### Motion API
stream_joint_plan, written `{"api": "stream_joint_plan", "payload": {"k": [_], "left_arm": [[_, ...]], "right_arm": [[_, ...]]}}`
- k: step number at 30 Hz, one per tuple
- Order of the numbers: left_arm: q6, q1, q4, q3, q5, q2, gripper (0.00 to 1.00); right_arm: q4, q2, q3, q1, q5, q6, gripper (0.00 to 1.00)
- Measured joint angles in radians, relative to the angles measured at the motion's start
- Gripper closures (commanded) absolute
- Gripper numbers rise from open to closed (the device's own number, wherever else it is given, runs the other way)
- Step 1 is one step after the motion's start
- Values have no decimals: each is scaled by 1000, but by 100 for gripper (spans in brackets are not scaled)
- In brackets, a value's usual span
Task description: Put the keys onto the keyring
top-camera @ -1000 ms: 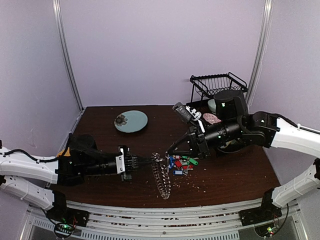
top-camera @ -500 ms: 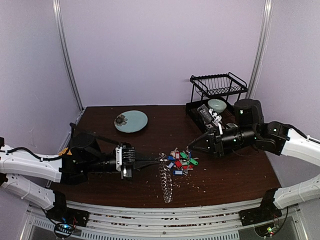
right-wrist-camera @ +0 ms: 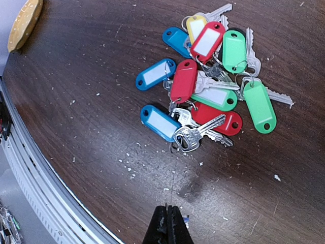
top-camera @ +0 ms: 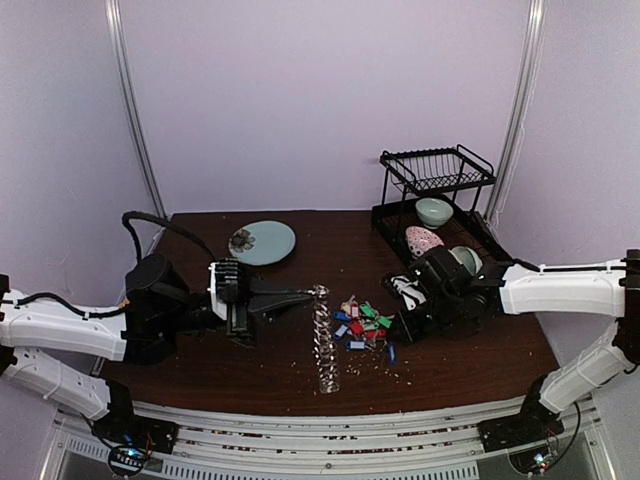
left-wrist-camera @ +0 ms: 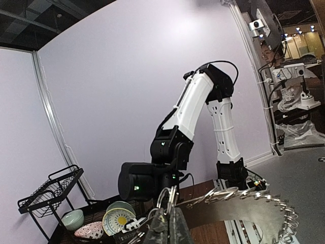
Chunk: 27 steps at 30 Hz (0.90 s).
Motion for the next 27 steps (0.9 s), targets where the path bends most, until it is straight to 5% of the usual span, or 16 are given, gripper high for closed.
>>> {"api": "stream_joint_plan", "payload": {"k": [7, 18, 27], "left_arm": [[0, 14, 15, -2, 24, 2, 100], [77, -11, 0, -2, -135, -2, 100], [32, -18, 74, -52, -243, 1, 100]], "right_arm": [[5, 1, 1, 4, -21, -13, 100], [206, -299, 54, 22, -233, -127, 100], [147, -163, 39, 25, -248, -89, 100]]}}
